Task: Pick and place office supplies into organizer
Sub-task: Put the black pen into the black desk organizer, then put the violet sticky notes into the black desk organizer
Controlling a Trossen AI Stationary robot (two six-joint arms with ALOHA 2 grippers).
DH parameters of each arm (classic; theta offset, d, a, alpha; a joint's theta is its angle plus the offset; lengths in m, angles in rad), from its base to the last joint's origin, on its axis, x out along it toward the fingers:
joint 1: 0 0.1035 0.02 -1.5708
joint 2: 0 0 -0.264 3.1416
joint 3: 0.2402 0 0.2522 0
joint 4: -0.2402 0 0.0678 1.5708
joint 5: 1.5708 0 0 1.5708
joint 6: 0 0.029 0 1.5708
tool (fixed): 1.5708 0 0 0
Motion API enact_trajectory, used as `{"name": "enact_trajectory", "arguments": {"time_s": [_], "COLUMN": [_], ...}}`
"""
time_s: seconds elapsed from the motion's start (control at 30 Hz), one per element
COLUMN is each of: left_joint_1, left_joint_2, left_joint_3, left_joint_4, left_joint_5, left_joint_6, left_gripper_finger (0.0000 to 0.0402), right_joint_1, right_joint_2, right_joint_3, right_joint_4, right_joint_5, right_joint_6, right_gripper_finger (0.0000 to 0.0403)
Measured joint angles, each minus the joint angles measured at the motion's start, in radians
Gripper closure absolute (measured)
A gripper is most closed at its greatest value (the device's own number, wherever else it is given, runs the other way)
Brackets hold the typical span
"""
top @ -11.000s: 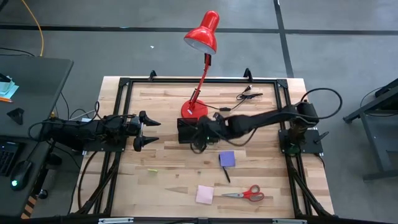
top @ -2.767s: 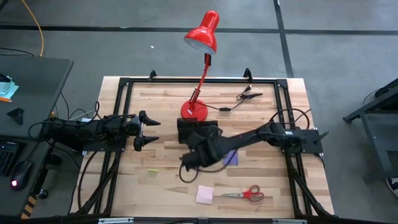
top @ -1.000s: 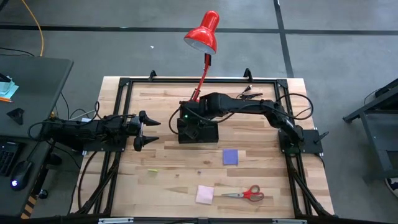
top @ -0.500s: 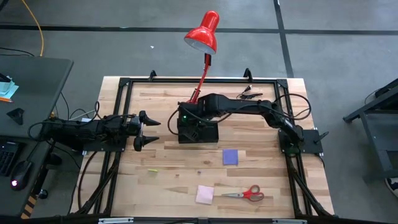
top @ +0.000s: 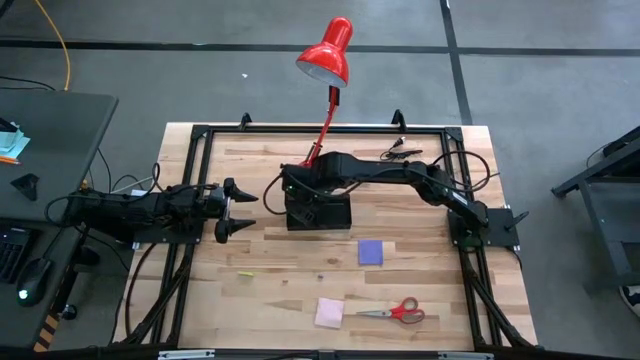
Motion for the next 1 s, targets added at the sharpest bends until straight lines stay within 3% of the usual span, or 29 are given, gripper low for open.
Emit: {"name": "enact_trajectory", "arguments": {"time_s": [0.23, 0.5, 0.8, 1.0], "left_joint_1": [0.0, 0.0, 0.0, 0.0], "left_joint_2": [0.0, 0.0, 0.0, 0.0], "left_joint_3": [0.0, 0.0, 0.0, 0.0], "left_joint_4": [0.0, 0.0, 0.0, 0.0], "left_joint_5": [0.0, 0.0, 0.0, 0.0], "left_joint_6": [0.0, 0.0, 0.0, 0.0], "left_gripper_finger": [0.0043, 0.0043, 0.0043, 0.0043], "right_joint_1": [0.058, 0.267, 0.536, 0.633], "right_joint_2": [-0.041, -0.058, -0.058, -0.058], "right_joint_3": [0.0, 0.001, -0.091, -0.259], "right_joint_4": [0.084, 0.047, 0.068, 0.058], "right_joint_5": [0.103, 0.379, 0.727, 0.881], "right_joint_6": [-0.053, -0.008, 0.352, 0.789], "right_gripper_finger": [0.0226, 0.0228, 0.024, 0.024]}}
